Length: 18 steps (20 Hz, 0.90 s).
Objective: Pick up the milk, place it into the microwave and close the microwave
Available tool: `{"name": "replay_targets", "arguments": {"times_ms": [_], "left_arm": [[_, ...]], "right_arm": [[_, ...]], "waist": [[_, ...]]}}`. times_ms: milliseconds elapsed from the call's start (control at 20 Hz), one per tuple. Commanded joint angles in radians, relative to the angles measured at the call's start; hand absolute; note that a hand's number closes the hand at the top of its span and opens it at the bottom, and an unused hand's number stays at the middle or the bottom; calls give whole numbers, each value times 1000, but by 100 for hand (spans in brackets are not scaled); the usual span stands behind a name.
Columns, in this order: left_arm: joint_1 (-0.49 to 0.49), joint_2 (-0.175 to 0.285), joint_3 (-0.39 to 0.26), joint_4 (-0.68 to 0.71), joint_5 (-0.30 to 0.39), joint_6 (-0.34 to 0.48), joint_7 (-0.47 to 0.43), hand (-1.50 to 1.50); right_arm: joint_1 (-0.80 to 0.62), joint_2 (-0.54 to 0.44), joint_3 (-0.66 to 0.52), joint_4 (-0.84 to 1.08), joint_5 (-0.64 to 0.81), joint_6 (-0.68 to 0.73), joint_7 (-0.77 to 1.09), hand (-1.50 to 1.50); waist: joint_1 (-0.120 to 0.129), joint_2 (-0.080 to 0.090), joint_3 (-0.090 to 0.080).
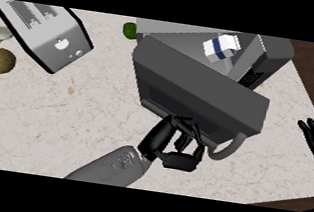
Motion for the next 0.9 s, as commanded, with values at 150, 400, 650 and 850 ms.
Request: {"name": "replay_targets", "arguments": {"times_ms": [150,400,650,850], "left_arm": [[-77,-6,39,-6,143,163,-24,150],[-156,-6,34,22,214,228,-9,-150],[-214,-6,53,75,276,282,36,-150],[-244,-6,98,81,340,312,18,-150]], "right_arm": [[-48,-72,-33,-43,-32,38,32,-150],[-79,-81,-47,-61,-69,30,65,-150],[-155,-186,-151,-88,20,-30,43,-150],[-205,-244,-180,-109,106,-70,33,150]], "waist": [[-34,12,-1],[-58,19,1],[-94,20,1],[-95,35,-1]]}}
